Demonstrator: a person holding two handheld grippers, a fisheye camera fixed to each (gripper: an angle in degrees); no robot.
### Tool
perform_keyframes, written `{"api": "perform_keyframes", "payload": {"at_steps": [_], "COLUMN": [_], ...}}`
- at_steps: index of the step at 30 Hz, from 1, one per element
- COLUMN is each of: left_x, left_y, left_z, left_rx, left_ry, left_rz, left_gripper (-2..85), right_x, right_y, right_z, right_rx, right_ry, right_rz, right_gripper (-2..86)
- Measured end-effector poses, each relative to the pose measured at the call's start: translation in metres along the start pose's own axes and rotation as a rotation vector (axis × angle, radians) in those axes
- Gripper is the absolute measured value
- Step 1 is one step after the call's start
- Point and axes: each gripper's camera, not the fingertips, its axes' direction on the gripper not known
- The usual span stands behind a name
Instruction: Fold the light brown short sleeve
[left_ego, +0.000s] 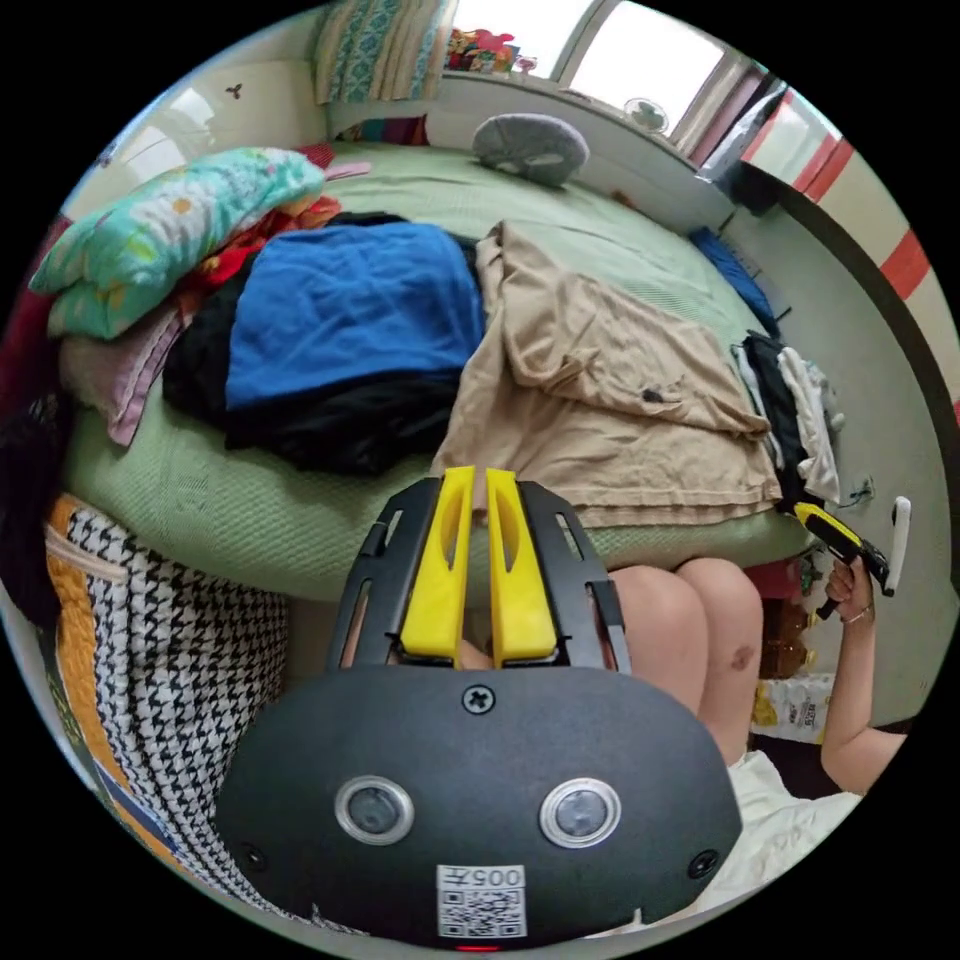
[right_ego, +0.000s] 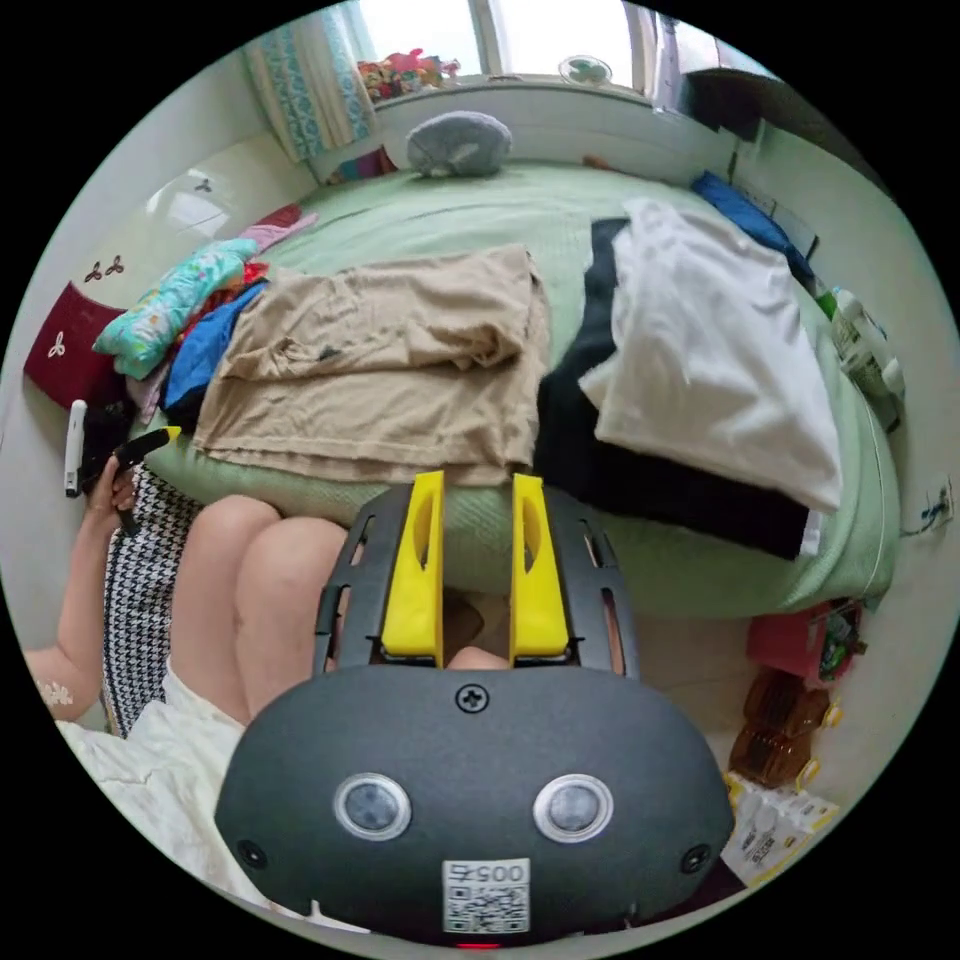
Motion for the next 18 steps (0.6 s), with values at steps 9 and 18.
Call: {"api": "perform_keyframes", "payload": {"at_steps": [9,18], "left_x": [0.070,0.067], "left_y": [-0.072,-0.072], "left_z": [0.041,0.084], "left_rx": [-0.036,-0.080], "left_ry": [-0.077,-0.125], "left_rz": [0.169,0.129], "left_gripper": [8.1,3.0], "right_x": [-0.063,-0.090], "right_y": [-0.108,-0.126], "right_z": [0.060,0.131], "right_rx": [-0.063,-0.144], "right_ry": [0.053,0.177], "right_rz": [-0.141,-0.072], "right_gripper": [9.6,5.4]}}
